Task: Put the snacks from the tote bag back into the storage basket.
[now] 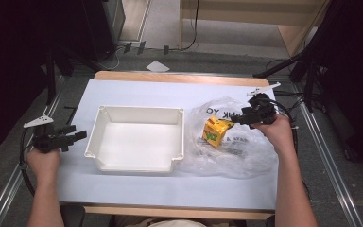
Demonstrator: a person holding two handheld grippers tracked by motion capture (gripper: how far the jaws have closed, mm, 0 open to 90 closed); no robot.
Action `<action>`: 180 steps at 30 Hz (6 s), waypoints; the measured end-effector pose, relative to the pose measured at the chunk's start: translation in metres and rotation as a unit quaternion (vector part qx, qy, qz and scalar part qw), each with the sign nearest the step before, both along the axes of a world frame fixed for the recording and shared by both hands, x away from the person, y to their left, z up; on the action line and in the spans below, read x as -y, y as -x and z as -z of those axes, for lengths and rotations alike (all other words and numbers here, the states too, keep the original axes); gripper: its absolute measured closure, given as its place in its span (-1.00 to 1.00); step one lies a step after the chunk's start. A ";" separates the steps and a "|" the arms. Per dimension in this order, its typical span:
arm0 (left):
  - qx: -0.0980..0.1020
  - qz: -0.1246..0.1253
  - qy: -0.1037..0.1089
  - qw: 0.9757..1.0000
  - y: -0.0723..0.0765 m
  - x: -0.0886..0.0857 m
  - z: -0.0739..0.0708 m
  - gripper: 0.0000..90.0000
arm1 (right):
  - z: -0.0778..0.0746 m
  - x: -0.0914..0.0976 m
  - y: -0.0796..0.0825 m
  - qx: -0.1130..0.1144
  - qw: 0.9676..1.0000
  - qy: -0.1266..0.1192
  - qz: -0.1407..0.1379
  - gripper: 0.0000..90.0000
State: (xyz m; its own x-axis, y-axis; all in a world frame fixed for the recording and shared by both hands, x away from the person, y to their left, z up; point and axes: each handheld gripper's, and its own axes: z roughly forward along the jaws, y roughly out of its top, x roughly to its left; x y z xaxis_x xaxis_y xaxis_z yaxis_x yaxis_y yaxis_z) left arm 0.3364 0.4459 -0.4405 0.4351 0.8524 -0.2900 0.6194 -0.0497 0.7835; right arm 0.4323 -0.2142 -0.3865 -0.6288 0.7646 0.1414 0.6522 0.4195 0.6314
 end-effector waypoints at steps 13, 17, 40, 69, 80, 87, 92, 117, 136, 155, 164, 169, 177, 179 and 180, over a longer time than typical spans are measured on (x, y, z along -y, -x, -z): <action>0.000 0.004 0.000 1.000 0.001 0.001 -0.001 -0.37 | 0.003 -0.004 -0.001 0.004 1.000 -0.002 -0.002 -0.40; 0.000 0.002 0.000 1.000 0.001 0.000 -0.001 -0.37 | 0.005 -0.007 -0.001 0.008 1.000 -0.008 -0.015 -0.39; -0.001 0.003 0.005 1.000 0.000 0.001 -0.001 -0.37 | -0.003 -0.008 -0.001 0.007 0.999 -0.044 0.019 0.08; -0.004 0.007 0.009 1.000 -0.010 0.004 0.000 -0.35 | -0.021 -0.012 0.012 0.010 1.000 -0.029 -0.007 0.19; -0.008 0.005 0.009 1.000 -0.010 0.005 0.000 -0.35 | -0.031 -0.028 0.020 0.008 0.999 -0.011 -0.029 0.12; -0.010 0.006 0.007 1.000 -0.011 0.005 0.001 -0.35 | -0.034 -0.033 0.022 0.004 0.999 -0.007 -0.038 0.11; -0.009 0.005 0.007 1.000 -0.011 0.005 0.001 -0.35 | -0.038 -0.039 0.024 0.005 0.999 -0.006 -0.046 0.06; -0.010 0.007 0.003 1.000 -0.012 0.007 0.001 -0.36 | -0.030 -0.071 0.032 -0.028 0.995 0.043 -0.086 -0.08; -0.010 0.007 0.003 1.000 -0.012 0.006 0.001 -0.36 | 0.007 -0.091 0.021 -0.058 0.987 0.108 -0.099 0.04; -0.013 0.005 0.004 1.000 -0.013 0.006 0.002 -0.35 | 0.016 -0.092 0.016 -0.063 0.987 0.107 -0.100 0.11; -0.012 0.005 0.006 1.000 -0.013 0.007 0.002 -0.36 | 0.014 -0.095 0.018 -0.060 0.987 0.116 -0.098 0.13; -0.011 0.003 0.008 1.000 -0.013 0.006 0.002 -0.36 | 0.014 -0.094 0.017 -0.062 0.987 0.115 -0.097 0.14; -0.011 0.003 0.009 1.000 -0.013 0.006 0.002 -0.35 | 0.013 -0.093 0.016 -0.071 0.987 0.113 -0.092 0.14; -0.012 0.004 0.008 1.000 -0.013 0.006 0.002 -0.36 | 0.012 -0.093 0.016 -0.072 0.987 0.114 -0.093 0.14; -0.012 0.004 0.008 1.000 -0.013 0.006 0.002 -0.35 | 0.012 -0.093 0.016 -0.071 0.986 0.115 -0.093 0.14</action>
